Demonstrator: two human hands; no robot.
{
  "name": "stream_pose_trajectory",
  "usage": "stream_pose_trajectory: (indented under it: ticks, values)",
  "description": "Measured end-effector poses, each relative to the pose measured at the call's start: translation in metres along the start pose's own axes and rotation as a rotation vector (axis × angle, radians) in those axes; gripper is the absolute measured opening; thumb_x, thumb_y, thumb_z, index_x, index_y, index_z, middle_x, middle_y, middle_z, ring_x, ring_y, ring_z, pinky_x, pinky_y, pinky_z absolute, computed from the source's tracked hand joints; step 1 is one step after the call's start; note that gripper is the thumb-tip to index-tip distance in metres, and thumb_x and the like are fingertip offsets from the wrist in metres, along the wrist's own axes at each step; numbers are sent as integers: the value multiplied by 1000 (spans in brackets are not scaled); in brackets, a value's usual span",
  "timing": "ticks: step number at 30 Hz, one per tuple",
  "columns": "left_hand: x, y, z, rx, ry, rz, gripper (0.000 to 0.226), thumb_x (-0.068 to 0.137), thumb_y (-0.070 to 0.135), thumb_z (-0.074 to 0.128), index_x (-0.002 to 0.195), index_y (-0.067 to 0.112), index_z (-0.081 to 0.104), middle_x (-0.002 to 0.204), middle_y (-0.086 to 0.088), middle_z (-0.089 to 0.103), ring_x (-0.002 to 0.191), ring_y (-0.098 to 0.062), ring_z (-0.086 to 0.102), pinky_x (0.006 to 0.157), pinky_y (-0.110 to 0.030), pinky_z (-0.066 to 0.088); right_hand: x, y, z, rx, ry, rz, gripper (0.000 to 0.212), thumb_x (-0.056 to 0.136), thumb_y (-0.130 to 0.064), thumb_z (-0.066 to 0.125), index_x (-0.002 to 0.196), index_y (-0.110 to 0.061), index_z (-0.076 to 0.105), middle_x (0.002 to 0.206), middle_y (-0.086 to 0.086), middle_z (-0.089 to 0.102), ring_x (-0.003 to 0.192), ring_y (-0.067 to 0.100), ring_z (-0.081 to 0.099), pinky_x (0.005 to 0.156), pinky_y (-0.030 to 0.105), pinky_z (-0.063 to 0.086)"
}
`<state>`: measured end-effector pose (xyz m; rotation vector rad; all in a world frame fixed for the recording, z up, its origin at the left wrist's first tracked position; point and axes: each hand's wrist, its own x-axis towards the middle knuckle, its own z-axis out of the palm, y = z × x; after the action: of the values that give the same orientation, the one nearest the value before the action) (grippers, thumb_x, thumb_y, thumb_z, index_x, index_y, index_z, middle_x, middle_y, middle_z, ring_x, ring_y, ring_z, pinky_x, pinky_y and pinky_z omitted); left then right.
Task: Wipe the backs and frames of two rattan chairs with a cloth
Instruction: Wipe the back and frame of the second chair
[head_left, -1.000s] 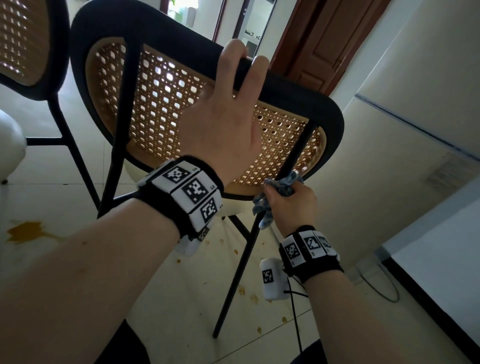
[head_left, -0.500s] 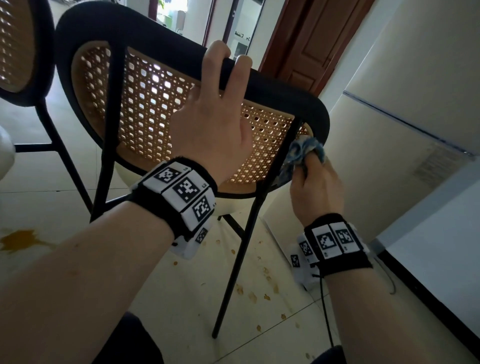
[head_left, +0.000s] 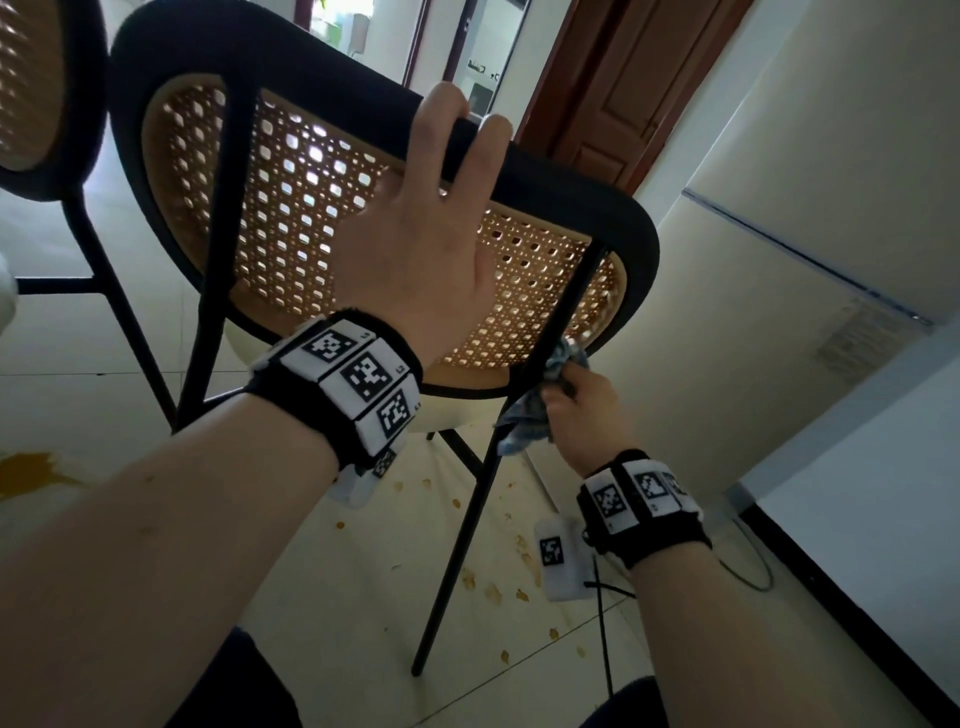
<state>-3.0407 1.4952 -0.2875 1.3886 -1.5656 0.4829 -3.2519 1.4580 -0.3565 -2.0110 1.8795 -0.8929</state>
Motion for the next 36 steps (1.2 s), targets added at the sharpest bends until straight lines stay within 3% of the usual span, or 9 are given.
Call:
stream_pose_trajectory:
  ticks: [4,7,11,14,20,22,24,30,36]
  values:
    - [0,2,1,-14,15,-9,67,81,22,53,144,24,30,155,-11,28,89,-29,59,50,-32,49,-5,-6,-15,62,85,-62,9,92,-22,48,101,-20,49,85,-6,58,77,16,56,60,23,41]
    - [0,1,0,-14,7,-5,68,81,23,52,144,25,29,155,-11,26,87,-29,59,50,-31,47,-5,-20,-33,130,174,-114,29,85,-38,46,108,-22,41,89,-9,58,78,11,58,66,31,46]
    - [0,2,0,-16,10,-13,67,81,24,51,144,24,30,155,-11,26,84,-27,58,50,-29,43,-6,-24,-37,320,220,-78,28,85,-51,38,93,-31,55,86,-14,63,78,3,58,64,28,42]
    - [-1,4,1,-18,19,-13,66,80,23,51,143,24,31,154,-11,28,80,-25,56,49,-27,38,-4,-19,-27,305,209,15,39,94,-45,37,73,-19,58,76,-6,64,73,14,59,63,33,42]
    - [0,1,1,-34,16,4,68,79,22,55,143,24,32,154,-12,29,79,-25,56,48,-27,44,2,-7,-16,197,188,7,34,95,-36,42,79,-16,64,76,3,67,74,27,65,70,50,55]
    - [0,1,0,-38,18,12,67,79,21,55,143,23,33,154,-13,29,78,-25,57,49,-27,46,1,-8,-16,165,287,-64,19,97,-32,46,85,-22,58,75,-9,64,69,7,63,65,37,56]
    - [0,1,0,-37,20,10,67,80,20,56,143,22,33,154,-13,29,78,-25,57,50,-28,47,0,-12,-18,169,406,-91,9,95,-31,54,98,-28,47,77,-20,55,69,-11,56,55,9,45]
    - [-1,4,1,-31,18,-21,67,80,22,52,144,24,30,156,-12,27,78,-25,55,49,-29,46,-2,-25,-29,415,620,-109,52,78,-24,78,113,-25,39,91,-19,51,79,-24,53,56,-1,42]
    - [-1,2,1,-35,21,-13,67,80,23,50,144,23,30,155,-12,27,77,-23,54,49,-27,42,-8,-37,-35,523,636,-164,72,70,-22,83,121,-34,33,99,-10,60,89,3,67,72,26,60]
